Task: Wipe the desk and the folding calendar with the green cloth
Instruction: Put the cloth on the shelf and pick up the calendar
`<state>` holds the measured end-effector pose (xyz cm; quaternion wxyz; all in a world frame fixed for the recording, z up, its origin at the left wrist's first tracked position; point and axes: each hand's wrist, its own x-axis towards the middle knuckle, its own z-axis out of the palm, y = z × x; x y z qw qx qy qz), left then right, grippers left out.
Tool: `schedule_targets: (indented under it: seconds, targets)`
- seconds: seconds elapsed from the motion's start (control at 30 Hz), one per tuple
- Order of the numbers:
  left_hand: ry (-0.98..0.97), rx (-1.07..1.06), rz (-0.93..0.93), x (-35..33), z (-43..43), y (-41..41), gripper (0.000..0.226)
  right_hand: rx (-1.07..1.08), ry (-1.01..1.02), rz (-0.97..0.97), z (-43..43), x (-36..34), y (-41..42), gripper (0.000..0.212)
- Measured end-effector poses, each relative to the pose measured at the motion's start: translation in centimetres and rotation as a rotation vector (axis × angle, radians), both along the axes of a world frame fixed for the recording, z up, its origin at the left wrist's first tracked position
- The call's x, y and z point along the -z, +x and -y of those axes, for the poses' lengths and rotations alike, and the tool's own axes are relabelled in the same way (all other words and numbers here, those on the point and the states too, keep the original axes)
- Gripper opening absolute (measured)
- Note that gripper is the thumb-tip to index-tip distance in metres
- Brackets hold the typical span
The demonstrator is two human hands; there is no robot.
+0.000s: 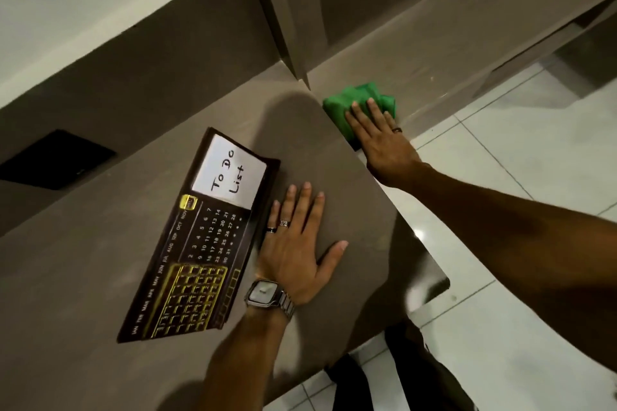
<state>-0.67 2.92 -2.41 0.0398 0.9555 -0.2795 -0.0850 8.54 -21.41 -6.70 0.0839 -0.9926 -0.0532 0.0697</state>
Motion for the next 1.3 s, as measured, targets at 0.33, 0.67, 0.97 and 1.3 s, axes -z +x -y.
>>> schedule_targets:
  seconds: [0.33,0.67,0.97,1.3]
  targets:
    - [0.055,0.011,-0.143,-2.4,-0.2,0.2,0.078,0.172,0.359,0.113,-1.5,-7.1,0.5,0.062]
    - [-0.224,-0.272,0.227,-13.7,-7.5,0.6,0.057,0.078,1.192,-0.028,-16.0,-14.5,0.8,0.033]
    - [-0.625,-0.654,-0.093,-13.9,-16.6,-4.5,0.02,0.288,1.11,0.027,-17.9,-15.0,0.2,0.023]
    - [-1.379,-1.236,-0.136,-13.3,-23.4,-4.3,0.021,0.475,1.182,0.029,-19.7,-14.0,-3.9,0.017]
